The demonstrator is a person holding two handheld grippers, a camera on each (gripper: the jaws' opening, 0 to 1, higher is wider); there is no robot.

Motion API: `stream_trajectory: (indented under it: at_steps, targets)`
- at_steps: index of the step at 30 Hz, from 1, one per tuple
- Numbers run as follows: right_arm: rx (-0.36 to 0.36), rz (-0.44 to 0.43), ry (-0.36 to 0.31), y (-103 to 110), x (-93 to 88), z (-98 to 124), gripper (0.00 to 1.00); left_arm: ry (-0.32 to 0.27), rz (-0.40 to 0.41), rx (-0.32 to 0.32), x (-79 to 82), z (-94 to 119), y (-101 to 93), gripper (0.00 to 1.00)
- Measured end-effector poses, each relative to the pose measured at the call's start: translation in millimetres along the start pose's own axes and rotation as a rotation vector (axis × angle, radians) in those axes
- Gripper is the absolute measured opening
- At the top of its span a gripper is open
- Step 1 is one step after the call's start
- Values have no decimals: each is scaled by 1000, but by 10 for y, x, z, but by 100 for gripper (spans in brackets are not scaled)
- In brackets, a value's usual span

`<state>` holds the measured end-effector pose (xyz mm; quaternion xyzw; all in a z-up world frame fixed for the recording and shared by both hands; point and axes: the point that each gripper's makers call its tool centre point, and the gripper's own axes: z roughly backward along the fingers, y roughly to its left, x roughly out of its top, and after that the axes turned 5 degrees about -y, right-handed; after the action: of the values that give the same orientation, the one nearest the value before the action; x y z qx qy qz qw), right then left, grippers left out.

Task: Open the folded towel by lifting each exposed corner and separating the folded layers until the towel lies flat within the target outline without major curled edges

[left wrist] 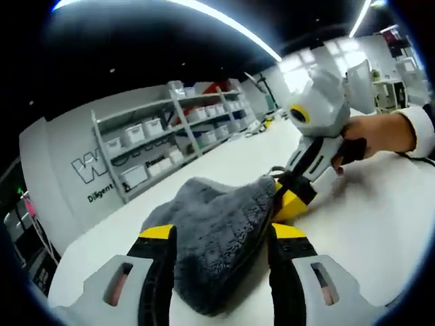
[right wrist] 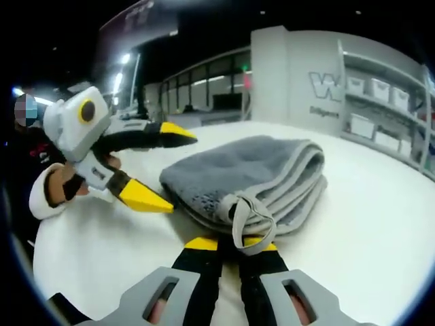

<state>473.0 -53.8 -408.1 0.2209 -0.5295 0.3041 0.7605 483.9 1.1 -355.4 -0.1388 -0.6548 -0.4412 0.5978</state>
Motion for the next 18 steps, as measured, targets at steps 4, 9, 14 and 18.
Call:
stream_trajectory:
  at_steps: [4, 9, 14, 18]
  targets:
    - [-5, 3, 4, -5, 8, 17, 3, -6, -75, -2, 24, -13, -47, 39]
    - [-6, -8, 7, -19, 6, 2, 3, 51, -89, 3, -94, -91, -62, 33]
    - [-17, 14, 20, -30, 6, 4, 3, 34, -167, 10, -40, -103, -64, 29]
    - [-24, 2, 24, -42, 9, -4, 3, 42, -190, -3, -58, -117, -114, 21]
